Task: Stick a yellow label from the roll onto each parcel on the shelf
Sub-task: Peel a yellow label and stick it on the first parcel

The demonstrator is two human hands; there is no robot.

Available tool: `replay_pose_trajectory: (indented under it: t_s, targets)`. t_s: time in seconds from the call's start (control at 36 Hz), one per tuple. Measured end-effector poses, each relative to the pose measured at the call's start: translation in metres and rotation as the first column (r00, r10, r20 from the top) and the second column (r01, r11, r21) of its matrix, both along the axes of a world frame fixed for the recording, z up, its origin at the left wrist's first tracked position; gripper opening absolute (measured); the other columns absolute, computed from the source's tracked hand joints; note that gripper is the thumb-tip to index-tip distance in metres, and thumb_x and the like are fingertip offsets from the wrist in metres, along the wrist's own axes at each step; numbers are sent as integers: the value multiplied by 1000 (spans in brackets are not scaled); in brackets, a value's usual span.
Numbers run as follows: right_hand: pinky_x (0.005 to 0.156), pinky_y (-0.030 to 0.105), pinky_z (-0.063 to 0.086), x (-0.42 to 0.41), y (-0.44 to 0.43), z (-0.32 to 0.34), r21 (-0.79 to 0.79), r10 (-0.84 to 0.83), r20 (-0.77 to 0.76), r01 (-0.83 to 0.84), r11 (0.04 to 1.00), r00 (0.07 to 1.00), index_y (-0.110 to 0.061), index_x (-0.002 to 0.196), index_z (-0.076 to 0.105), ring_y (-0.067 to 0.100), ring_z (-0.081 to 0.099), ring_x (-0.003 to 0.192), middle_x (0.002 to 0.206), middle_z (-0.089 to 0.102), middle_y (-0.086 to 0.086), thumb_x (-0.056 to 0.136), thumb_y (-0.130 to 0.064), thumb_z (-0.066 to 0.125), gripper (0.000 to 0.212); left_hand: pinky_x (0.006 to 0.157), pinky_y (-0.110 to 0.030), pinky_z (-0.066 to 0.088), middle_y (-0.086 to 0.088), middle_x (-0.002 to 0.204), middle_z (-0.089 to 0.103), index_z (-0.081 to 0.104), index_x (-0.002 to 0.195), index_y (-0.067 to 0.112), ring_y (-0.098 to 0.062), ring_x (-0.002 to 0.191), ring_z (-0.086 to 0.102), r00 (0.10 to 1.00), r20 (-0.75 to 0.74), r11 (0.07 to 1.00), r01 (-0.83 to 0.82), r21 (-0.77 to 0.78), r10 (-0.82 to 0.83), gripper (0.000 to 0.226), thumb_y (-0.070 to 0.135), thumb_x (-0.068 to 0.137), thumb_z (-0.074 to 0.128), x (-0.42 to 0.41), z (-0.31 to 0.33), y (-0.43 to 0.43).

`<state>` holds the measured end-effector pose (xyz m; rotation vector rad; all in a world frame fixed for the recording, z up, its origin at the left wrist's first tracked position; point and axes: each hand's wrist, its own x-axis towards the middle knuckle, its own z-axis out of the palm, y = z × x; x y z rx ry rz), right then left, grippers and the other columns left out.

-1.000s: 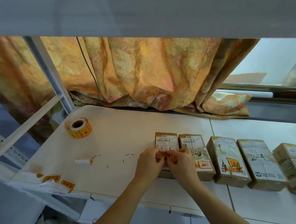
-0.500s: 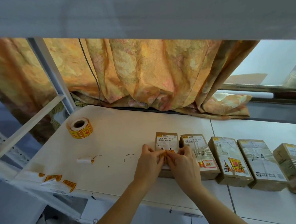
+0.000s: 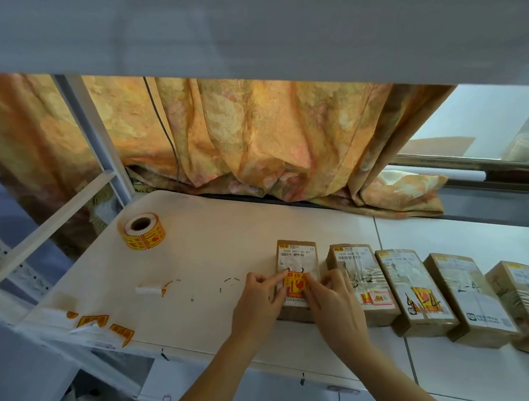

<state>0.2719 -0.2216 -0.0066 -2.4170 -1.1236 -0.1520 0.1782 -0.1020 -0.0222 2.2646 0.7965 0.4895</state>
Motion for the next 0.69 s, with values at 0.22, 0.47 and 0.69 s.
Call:
replay_pose_trajectory:
  t_s: [0.22,0.47,0.69]
  targets:
    - [47,23,51,-6,-14,6,-1,10,-58,-10,1000,998,-22,87,73,16,63,74,95,67,-1,78,-31,72,13,65,-6,42,-3,107,52,53,123,41,-5,87,55,991,126,974,-9,-225,38,31,35,92,52,2,-11,0]
    - [47,26,54,-18,-15,5,-93,12,0,-12,996,1000,-19,90,72,18,69,66,93,74,3,67,-23,82,25,68,0,44,-4,108,52,52,127,33,-6,88,56,985,160,964,-27,-265,71,35,28,93,52,-1,-20,-3]
    - [59,32,60,-30,-23,-10,-314,80,56,-58,948,995,-7,113,65,24,71,84,115,67,17,50,-22,85,68,67,0,45,-3,110,51,51,126,33,-5,89,56,985,156,962,-35,-270,79,34,29,93,51,-1,-21,-6]
